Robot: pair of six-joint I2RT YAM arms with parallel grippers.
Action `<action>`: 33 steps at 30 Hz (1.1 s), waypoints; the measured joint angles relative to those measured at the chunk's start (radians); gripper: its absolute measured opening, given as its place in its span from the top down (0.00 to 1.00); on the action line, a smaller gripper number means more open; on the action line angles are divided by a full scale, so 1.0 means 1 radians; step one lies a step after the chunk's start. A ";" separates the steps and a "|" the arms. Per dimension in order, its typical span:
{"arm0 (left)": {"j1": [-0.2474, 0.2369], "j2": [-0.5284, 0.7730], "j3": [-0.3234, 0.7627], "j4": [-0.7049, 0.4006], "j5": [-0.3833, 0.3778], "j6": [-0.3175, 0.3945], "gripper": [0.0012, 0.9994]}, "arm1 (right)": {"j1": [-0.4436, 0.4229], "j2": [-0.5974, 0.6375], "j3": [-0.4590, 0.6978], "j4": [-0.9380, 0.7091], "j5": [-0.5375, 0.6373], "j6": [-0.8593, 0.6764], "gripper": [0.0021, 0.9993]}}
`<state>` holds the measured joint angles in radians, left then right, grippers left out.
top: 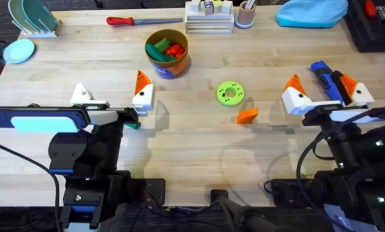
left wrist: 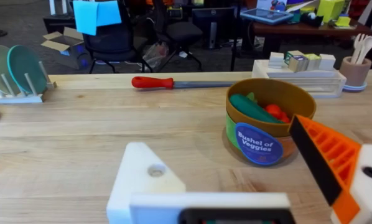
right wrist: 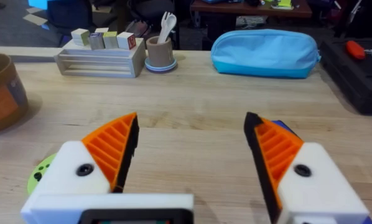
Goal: Pick up the gripper from the table and insert it into the empty holder that is missing its gripper. Then pick up a screw, insert it into the mounting hole, and use the screwdriver to tighten it. Finally, clean up the table by picking up the vegetable and placing it into the bucket.
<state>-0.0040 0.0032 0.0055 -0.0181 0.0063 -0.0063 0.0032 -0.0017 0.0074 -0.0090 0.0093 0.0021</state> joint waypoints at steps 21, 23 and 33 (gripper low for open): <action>0.000 0.016 0.163 -0.257 0.000 -0.002 0.01 | 0.000 0.034 0.084 -0.093 -0.018 0.080 0.01; 0.000 0.052 0.276 -0.366 -0.001 -0.003 0.01 | 0.000 0.081 0.153 -0.132 -0.019 0.081 0.01; 0.000 0.503 0.822 -0.941 -0.086 0.019 0.01 | 0.000 0.494 0.636 -0.509 -0.033 0.088 0.01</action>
<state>-0.0040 0.5058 0.8275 -0.9594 -0.0794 0.0130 0.0032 0.4922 0.6432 -0.5181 -0.0238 0.0901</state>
